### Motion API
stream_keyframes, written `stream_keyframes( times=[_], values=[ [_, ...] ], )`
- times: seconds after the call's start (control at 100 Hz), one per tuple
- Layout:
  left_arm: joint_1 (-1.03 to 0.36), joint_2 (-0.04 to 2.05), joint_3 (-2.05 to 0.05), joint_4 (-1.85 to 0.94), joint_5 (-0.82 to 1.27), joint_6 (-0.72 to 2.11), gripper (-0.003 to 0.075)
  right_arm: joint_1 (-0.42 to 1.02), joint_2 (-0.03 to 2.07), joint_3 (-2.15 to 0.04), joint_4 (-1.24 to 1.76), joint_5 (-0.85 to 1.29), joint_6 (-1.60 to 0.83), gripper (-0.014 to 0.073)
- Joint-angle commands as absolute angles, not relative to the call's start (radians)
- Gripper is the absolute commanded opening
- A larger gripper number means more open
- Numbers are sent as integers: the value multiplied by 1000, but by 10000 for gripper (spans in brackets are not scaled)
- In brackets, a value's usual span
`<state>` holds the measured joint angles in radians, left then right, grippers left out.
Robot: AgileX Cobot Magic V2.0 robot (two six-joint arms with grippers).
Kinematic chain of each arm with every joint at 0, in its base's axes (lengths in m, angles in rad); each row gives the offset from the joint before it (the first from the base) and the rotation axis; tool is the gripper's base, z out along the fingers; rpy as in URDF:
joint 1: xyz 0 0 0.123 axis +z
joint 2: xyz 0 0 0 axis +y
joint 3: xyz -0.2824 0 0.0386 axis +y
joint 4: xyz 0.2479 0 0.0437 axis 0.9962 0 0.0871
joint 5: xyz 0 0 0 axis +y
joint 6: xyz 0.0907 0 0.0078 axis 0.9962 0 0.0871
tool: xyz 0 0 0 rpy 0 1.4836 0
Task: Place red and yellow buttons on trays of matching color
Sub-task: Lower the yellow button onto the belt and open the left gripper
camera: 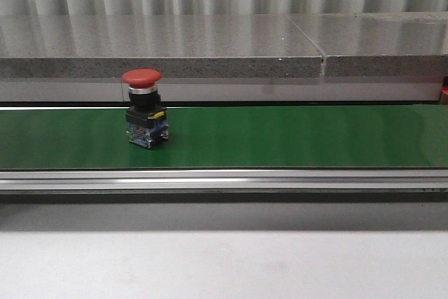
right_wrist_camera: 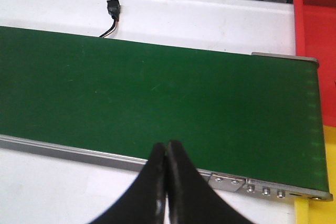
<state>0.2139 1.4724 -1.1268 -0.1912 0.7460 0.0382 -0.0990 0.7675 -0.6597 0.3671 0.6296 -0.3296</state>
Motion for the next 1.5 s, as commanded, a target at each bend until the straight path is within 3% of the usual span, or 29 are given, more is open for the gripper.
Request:
stream_keyframes(
  times=[0.0,0.37,0.44,0.53,0.7,0.79,1.08,1.49],
  values=[
    [183,1450,-1143,-198,721,48,-20,-97,759,-685,374,575,-335,-67],
    [166,1540,-1132,-206,736,68,-17,-97,759,-685,374,575,-335,-67],
    [166,1546,-1132,-206,740,72,20,-97,759,-685,374,575,-335,-67],
    [166,1545,-1132,-222,742,97,168,-97,759,-685,374,575,-335,-67],
    [166,1545,-1134,-295,743,142,582,-97,759,-685,374,575,-335,-67],
    [166,1540,-1134,-308,731,152,676,-97,759,-685,374,575,-335,-67],
    [152,1414,-1134,-422,718,284,680,-97,759,-685,374,575,-335,-67],
    [-51,1055,-1051,-427,567,351,680,-97,759,-685,374,575,-335,-67]
  ],
)
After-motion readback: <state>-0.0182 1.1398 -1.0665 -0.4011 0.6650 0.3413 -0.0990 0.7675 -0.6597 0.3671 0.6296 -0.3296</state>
